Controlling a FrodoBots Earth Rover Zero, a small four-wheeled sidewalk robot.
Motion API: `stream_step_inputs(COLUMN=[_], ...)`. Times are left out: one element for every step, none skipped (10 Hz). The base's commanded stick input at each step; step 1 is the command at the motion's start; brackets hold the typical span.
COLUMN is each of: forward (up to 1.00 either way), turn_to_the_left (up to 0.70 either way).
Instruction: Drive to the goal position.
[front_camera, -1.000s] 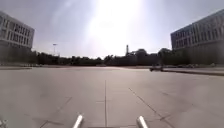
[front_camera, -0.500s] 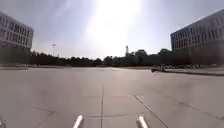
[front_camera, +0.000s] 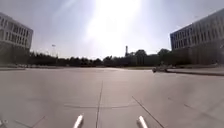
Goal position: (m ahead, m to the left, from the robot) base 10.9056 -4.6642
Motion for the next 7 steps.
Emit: stream_step_inputs(forward=[0.99,0.99,0.99,0.99,0.99,0.99,0.99], turn_to_the_left=[0.00,0.00,0.00,0.00,0.00,0.00,0.00])
